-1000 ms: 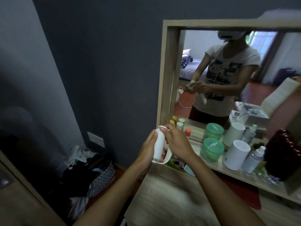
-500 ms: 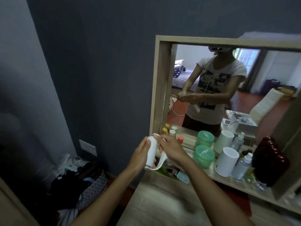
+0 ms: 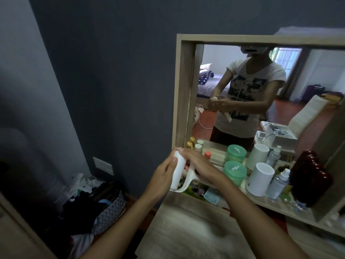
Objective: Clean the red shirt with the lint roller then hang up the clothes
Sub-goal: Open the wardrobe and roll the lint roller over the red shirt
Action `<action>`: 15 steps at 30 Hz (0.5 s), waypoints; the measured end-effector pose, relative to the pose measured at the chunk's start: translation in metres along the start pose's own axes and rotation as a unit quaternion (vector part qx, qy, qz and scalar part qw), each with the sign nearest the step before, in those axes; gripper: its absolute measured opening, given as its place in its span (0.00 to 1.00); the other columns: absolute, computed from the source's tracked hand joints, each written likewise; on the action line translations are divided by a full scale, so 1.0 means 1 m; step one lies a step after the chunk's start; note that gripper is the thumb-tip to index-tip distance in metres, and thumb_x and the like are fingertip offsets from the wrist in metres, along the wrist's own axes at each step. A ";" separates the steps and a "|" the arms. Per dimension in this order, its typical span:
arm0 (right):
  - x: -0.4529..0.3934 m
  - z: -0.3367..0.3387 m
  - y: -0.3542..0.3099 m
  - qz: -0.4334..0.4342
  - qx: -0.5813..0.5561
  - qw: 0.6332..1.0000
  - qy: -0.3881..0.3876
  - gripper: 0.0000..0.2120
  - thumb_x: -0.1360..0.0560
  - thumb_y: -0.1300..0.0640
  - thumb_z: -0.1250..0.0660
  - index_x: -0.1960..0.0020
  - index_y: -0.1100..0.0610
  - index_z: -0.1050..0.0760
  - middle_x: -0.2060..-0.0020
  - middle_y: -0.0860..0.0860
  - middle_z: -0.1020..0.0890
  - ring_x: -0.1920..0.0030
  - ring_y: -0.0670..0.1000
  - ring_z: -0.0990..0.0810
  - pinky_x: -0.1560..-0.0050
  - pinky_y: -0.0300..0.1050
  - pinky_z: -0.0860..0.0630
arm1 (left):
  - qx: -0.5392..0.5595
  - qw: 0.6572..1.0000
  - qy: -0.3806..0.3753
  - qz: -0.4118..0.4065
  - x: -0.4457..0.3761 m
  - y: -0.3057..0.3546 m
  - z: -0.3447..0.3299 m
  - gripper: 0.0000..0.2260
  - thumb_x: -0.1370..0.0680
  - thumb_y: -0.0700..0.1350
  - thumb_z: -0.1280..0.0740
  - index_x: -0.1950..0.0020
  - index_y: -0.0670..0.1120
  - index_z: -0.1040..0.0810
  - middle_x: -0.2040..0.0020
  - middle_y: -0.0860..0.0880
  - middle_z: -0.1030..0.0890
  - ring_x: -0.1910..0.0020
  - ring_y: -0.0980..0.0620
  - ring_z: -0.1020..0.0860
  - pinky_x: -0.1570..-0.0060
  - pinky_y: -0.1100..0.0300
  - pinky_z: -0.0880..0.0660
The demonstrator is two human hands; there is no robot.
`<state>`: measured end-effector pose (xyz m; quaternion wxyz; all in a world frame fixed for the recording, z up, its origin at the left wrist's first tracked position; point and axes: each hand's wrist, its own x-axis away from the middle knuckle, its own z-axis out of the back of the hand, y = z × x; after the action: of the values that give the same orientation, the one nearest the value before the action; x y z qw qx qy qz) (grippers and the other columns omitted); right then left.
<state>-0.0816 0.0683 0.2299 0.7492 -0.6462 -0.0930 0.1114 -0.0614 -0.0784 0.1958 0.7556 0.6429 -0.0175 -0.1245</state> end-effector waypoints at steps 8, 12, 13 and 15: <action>0.009 -0.002 -0.013 0.011 0.014 0.999 -0.032 0.24 0.24 0.39 0.37 0.46 0.60 0.22 0.56 0.51 0.18 0.55 0.46 0.19 0.50 0.39 0.23 | -0.074 0.997 -0.002 -0.027 0.001 0.003 0.003 0.16 0.20 0.61 0.46 0.32 0.72 0.38 0.40 0.57 0.22 0.46 0.59 0.21 0.47 0.57 0.21; 0.007 -0.004 -0.009 0.026 0.028 0.999 -0.005 0.21 0.28 0.38 0.31 0.46 0.53 0.21 0.50 0.55 0.16 0.47 0.55 0.17 0.40 0.56 0.23 | -0.097 0.994 -0.015 -0.039 -0.004 0.006 0.007 0.18 0.19 0.59 0.47 0.29 0.69 0.39 0.39 0.57 0.24 0.45 0.59 0.22 0.43 0.55 0.23; 0.006 -0.003 -0.009 0.027 0.025 0.999 -0.003 0.20 0.29 0.40 0.30 0.45 0.53 0.21 0.50 0.54 0.16 0.48 0.55 0.17 0.40 0.56 0.22 | -0.097 0.994 -0.016 -0.039 -0.005 0.008 0.008 0.18 0.19 0.59 0.48 0.29 0.69 0.39 0.39 0.57 0.24 0.44 0.59 0.22 0.43 0.54 0.23; 0.006 -0.003 -0.011 0.032 0.049 0.998 0.001 0.19 0.28 0.39 0.31 0.46 0.51 0.21 0.51 0.51 0.15 0.51 0.50 0.16 0.46 0.50 0.21 | -0.090 0.995 -0.020 -0.039 -0.008 0.009 0.007 0.16 0.19 0.59 0.49 0.30 0.69 0.39 0.39 0.55 0.24 0.45 0.57 0.22 0.44 0.52 0.22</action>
<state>-0.0745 0.0659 0.2403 0.7763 -0.6111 -0.0660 0.1396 -0.0693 -0.0824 0.2074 0.8042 0.5700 0.0036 -0.1683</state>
